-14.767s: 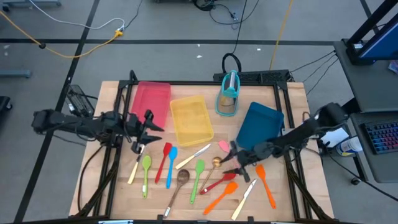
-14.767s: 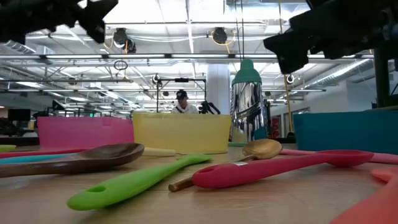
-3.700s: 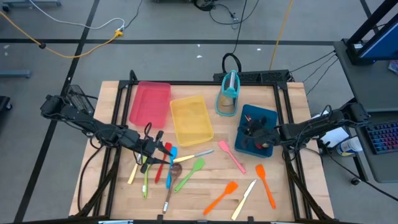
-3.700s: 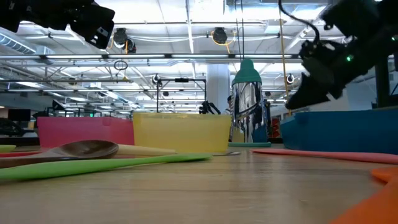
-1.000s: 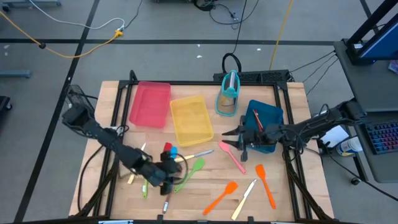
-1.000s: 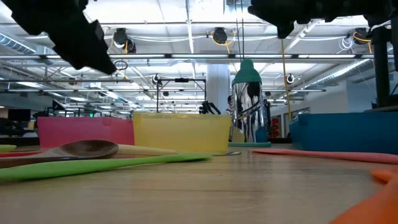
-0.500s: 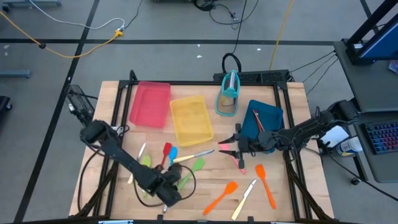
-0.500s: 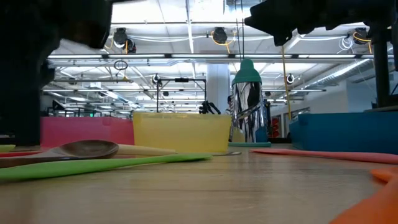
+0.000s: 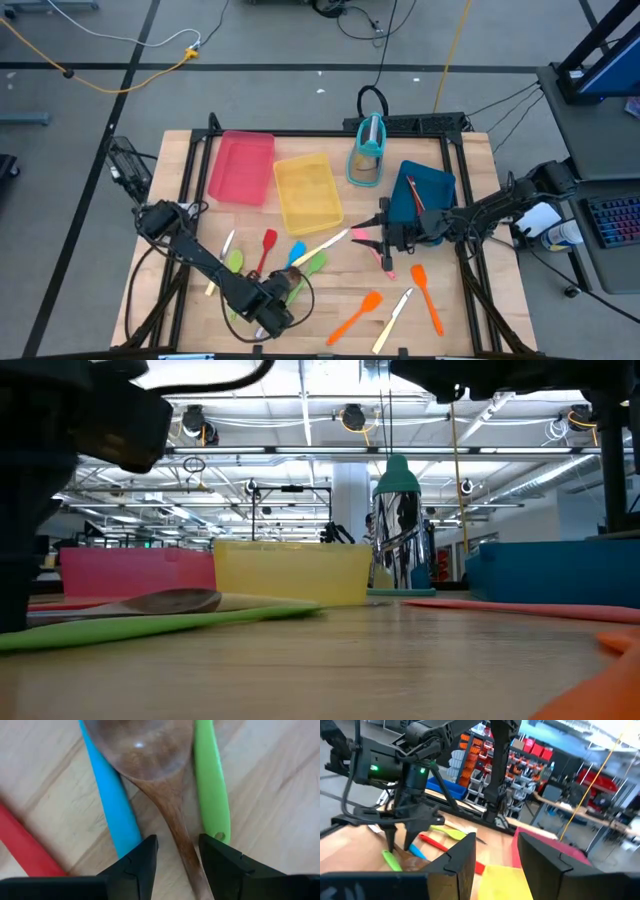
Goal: Pick & Place Kitchen Items
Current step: Put the brown serving spoon into the blue bin
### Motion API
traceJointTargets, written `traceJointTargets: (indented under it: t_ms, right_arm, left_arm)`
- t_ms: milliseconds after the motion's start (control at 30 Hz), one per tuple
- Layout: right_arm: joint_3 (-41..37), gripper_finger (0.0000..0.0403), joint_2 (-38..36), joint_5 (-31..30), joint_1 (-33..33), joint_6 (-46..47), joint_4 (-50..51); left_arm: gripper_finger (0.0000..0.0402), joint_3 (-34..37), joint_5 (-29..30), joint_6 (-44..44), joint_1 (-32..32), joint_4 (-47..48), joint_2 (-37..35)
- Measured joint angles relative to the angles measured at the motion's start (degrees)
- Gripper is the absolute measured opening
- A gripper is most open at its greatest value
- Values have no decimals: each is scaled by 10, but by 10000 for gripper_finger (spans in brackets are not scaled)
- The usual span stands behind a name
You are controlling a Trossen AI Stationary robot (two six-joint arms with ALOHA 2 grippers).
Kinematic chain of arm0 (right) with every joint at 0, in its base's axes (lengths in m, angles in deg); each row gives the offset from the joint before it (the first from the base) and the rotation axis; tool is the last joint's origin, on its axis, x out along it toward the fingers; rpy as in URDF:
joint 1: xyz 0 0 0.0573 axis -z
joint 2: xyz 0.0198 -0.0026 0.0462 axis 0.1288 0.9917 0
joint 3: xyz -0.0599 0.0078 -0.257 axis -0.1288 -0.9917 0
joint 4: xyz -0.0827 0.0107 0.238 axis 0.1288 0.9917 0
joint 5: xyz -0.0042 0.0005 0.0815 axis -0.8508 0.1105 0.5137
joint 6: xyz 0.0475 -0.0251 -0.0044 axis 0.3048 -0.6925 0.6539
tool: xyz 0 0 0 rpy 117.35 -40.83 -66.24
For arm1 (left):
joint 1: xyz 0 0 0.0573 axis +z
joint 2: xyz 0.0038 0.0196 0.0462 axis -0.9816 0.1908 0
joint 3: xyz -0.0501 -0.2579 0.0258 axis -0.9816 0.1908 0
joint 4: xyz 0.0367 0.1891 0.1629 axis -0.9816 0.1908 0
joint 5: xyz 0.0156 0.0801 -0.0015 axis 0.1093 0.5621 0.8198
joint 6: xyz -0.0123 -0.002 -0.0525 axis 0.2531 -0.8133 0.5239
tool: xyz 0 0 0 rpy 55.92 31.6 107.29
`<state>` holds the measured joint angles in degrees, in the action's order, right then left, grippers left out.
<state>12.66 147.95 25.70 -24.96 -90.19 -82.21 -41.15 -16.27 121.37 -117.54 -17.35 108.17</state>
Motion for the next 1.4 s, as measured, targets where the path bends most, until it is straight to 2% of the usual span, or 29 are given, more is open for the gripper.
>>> traceJointTargets:
  t_ms: [200,367,467,667,867,1033,1167,1300,1400]
  right_arm:
    - [0,141,0,0,7,-36,-14]
    - [0,141,0,0,17,-25,-14]
    - [0,141,0,0,19,-17,-13]
    - [0,141,0,0,20,-17,-11]
    - [0,141,0,0,20,-16,-8]
    - [0,141,0,0,20,16,-2]
    - [0,141,0,0,20,45,26]
    - [0,141,0,0,20,85,59]
    - [-1,141,0,5,20,104,66]
  left_arm:
    - [141,1,21,-12,-3,12,1]
    - [73,2,28,-14,-2,19,1]
    - [33,2,58,-4,-3,16,1]
    - [34,5,96,9,2,8,-10]
    - [34,5,186,13,6,15,-51]
    - [34,5,273,-53,17,6,-93]
    - [34,4,341,-141,31,-36,-122]
    - [39,4,402,-262,52,-126,-137]
    - [35,3,415,-375,72,-208,-140]
